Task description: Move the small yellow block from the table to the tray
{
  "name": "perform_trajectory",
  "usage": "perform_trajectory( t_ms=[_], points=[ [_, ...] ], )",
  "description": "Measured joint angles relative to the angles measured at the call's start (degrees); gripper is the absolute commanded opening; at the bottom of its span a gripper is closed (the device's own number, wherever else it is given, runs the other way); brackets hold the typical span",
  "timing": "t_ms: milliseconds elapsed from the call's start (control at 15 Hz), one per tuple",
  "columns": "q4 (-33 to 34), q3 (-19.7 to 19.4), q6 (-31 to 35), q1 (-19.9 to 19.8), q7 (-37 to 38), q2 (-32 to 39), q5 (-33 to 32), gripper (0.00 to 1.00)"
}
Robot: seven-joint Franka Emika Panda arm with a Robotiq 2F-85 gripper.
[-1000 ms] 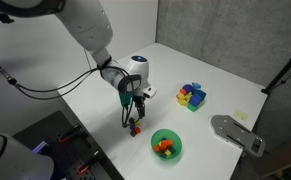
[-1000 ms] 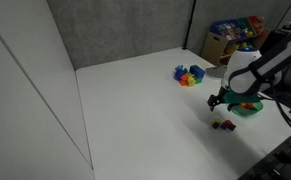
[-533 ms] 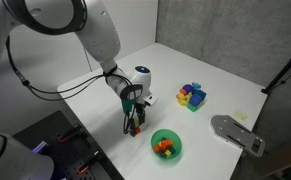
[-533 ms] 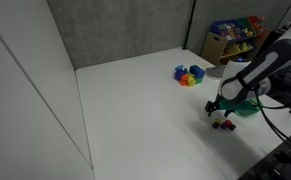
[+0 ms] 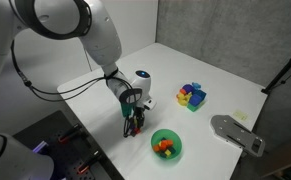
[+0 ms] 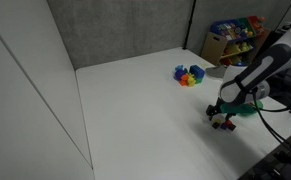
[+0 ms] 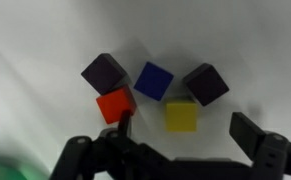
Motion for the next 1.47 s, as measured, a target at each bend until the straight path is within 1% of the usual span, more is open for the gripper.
perform_trajectory(
  t_ms=[267,667,1067,1133,1200,1267,1400,1467],
  points=[
    [0.0,0.1,0.3,0.0,-0.5,0.0,0.0,1.0],
    [0.0,0.3,3.2,0.1,-0.8,0.0,0.0,1.0],
    [0.0,0.8,4.3,0.2,-0.8,0.5,0.0,1.0],
    [0.0,1.0,4.3,0.2,-0.8,0.6,0.0,0.75],
    [0.0,1.1,4.3,0.2,-0.8,0.8,0.0,0.73],
    [0.0,1.2,4.3,0.2,-0.9,0.9,0.0,0.66],
    [0.0,1.2,4.3,0.3,-0.9,1.1,0.0,0.47],
    [0.0,1.2,4.3,0.3,-0.9,1.1,0.0,0.4]
  ],
)
